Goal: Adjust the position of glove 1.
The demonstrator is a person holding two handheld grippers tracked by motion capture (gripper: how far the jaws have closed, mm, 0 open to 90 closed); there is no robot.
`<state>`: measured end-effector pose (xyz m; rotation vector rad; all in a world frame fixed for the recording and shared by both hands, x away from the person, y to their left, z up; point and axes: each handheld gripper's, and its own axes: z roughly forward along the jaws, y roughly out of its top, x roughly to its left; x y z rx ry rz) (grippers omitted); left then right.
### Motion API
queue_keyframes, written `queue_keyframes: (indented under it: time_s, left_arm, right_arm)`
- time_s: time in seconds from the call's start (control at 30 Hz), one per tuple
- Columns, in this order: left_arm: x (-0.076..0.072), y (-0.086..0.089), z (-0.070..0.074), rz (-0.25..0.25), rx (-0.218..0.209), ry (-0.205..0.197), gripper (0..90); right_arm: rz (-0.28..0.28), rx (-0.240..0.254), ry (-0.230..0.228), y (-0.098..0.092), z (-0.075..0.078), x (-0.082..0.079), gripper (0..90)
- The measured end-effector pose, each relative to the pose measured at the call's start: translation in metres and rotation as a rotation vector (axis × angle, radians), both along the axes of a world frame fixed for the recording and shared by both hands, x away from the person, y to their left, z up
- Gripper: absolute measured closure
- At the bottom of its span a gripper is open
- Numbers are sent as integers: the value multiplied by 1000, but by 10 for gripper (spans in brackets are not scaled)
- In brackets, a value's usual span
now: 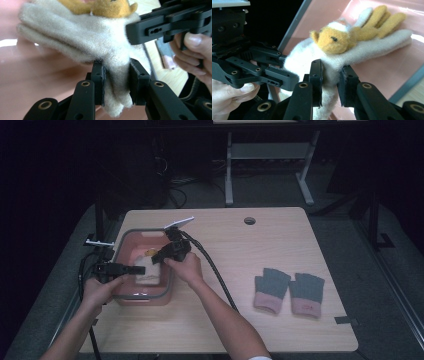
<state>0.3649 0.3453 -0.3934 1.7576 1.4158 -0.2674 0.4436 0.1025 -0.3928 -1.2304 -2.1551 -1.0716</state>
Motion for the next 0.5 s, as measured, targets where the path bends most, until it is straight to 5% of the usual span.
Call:
queue_keyframes:
  time_s: [0.5]
  left_arm:
    - [-2,-5,-11,-6,142,38,684]
  right_arm:
    - [-15,-29,-23,-8,6,-3,710]
